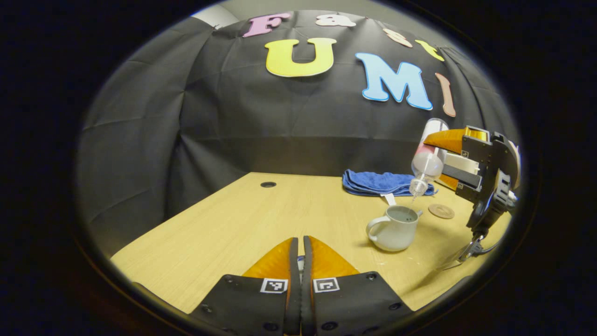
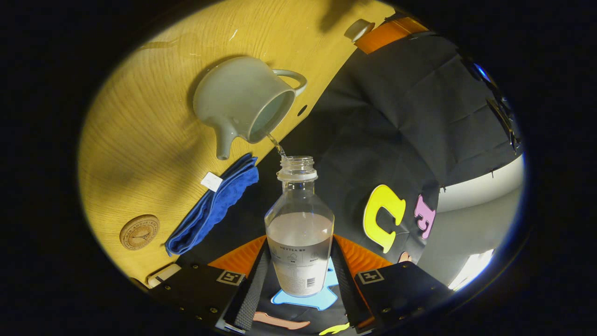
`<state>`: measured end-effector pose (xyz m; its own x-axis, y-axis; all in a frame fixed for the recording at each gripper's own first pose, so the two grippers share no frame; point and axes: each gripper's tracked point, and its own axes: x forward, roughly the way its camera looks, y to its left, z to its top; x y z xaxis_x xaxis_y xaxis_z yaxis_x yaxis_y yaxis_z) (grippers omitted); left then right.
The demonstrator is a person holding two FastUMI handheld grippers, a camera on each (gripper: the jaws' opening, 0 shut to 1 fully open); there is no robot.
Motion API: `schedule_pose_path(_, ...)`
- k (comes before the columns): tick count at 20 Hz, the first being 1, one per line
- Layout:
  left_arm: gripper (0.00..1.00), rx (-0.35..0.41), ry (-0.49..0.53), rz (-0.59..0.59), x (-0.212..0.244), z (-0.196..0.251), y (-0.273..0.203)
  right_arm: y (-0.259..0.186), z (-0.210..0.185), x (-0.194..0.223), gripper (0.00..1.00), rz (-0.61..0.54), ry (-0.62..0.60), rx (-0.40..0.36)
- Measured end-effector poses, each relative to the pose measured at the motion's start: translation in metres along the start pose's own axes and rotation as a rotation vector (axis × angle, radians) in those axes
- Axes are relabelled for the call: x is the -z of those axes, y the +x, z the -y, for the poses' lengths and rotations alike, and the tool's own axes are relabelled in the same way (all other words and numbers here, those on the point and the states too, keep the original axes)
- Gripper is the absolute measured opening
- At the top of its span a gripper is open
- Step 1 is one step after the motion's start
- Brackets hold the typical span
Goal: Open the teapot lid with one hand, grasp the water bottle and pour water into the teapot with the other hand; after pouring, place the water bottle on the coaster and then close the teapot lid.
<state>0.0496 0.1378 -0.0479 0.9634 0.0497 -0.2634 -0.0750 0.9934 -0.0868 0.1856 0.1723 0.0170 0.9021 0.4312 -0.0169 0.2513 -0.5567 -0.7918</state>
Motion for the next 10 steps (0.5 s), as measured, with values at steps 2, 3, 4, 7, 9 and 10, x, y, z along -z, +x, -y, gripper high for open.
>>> schedule_pose_path(2, 0.08, 0.001, 0.0, -0.001, 0.0, 0.0, 0.0, 0.0, 0.008, -0.003, 0.72, 0.01, -0.036, 0.025)
schedule_pose_path(3, 0.08, 0.0, -0.001, -0.001, 0.0, 0.0, -0.001, 0.0, 0.011, -0.004, 0.72, 0.015, -0.052, 0.037)
schedule_pose_path(4, 0.08, 0.0, -0.001, -0.001, 0.0, 0.0, 0.0, 0.0, 0.012, -0.005, 0.72, 0.022, -0.061, 0.043)
schedule_pose_path(7, 0.08, 0.0, -0.001, -0.001, 0.0, -0.001, -0.001, -0.001, 0.015, -0.007, 0.73, 0.03, -0.08, 0.052)
schedule_pose_path(9, 0.08, 0.0, -0.002, -0.001, 0.001, -0.001, -0.001, -0.001, 0.015, -0.009, 0.73, 0.034, -0.086, 0.051)
schedule_pose_path(10, 0.08, 0.0, -0.002, 0.0, 0.0, -0.001, -0.001, -0.001, 0.015, -0.009, 0.73, 0.035, -0.084, 0.048)
